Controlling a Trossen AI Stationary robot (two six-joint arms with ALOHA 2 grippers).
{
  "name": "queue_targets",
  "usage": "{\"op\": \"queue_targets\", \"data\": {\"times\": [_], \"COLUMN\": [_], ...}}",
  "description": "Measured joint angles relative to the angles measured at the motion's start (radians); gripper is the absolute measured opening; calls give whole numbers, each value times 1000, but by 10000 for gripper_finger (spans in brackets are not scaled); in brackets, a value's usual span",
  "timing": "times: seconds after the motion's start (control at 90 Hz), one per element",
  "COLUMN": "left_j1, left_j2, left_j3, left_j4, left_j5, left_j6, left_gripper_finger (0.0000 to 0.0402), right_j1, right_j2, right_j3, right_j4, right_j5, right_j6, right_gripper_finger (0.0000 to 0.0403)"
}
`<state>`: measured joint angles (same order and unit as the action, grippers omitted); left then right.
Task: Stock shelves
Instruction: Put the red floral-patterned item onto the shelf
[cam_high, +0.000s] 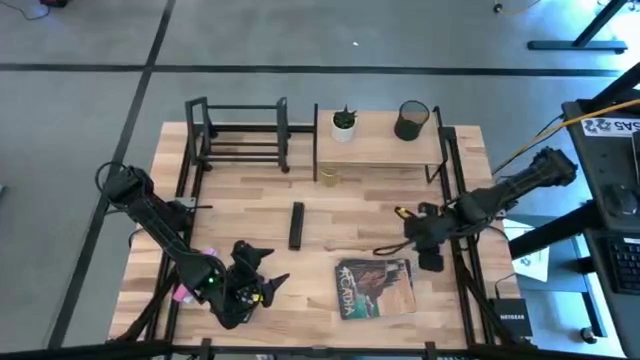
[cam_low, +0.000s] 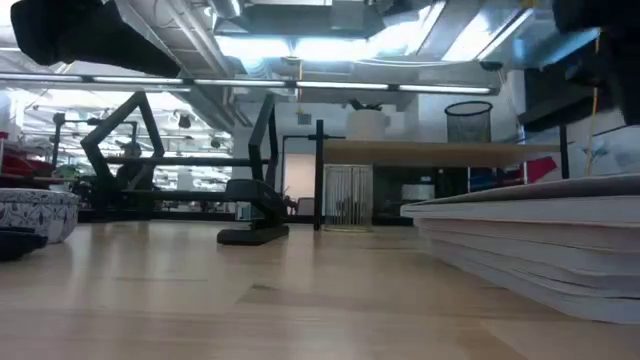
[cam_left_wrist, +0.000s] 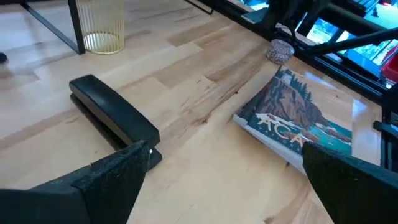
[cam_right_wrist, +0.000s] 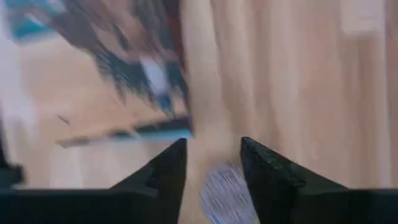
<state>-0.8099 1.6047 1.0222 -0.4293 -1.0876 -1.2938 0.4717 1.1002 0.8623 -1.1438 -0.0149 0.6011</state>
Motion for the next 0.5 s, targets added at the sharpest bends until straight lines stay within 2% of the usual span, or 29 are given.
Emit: {"op": "queue_targets", "data": {"times": [0.133, 0.356, 0.433, 0.5], "left_j1": [0, -1, -2, -2], "left_j2": [0, 0, 0, 0], "left_j3": [0, 0, 0, 0], "left_j4": [0, 0, 0, -1], "left_j5": [-1, 0, 4, 5], "left_j6": [11, 12, 12, 14], "left_gripper_finger": [400, 400, 400, 400], "right_j1": [0, 0, 0, 0], "right_j2": [58, 169, 206, 230], "right_j3": [-11, -41, -51, -68], "right_j4": [-58, -56, -68, -72], "right_j5": [-15, -87, -94, -105], "right_j6": [-15, -25, 5, 26], "right_gripper_finger": [249, 377, 395, 389]}}
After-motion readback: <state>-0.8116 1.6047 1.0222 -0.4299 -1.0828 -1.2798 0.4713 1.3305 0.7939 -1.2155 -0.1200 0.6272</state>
